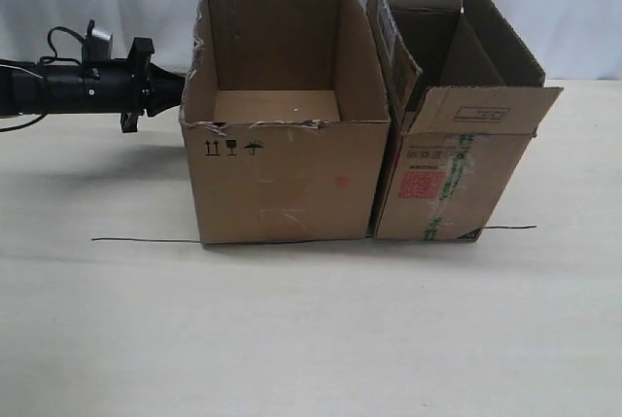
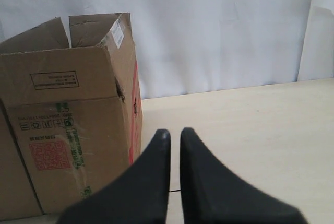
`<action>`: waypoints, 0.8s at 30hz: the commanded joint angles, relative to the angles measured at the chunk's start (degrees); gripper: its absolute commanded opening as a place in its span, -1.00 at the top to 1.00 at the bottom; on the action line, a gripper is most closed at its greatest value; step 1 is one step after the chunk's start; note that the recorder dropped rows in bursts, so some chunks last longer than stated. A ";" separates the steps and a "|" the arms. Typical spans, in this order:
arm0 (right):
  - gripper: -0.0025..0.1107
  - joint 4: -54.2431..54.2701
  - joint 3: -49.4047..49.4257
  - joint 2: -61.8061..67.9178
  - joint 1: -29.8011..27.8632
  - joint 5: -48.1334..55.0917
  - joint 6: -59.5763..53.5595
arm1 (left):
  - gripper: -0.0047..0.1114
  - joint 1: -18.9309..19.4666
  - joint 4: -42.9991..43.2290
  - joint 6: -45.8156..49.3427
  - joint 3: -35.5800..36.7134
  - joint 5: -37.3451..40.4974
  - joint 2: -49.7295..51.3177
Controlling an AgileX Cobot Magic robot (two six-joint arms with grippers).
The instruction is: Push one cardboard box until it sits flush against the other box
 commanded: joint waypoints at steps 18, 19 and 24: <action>0.87 -0.34 0.27 -0.24 -0.10 0.20 0.03 | 0.92 12.01 25.91 -6.47 -1.06 4.97 -18.38; 0.87 -0.34 0.27 -0.24 -0.10 0.20 0.03 | 0.92 11.88 27.53 -6.47 0.32 4.97 -20.33; 0.87 -0.34 0.27 -0.24 -0.10 0.20 0.03 | 0.92 11.89 27.36 -4.38 12.74 -1.99 -33.84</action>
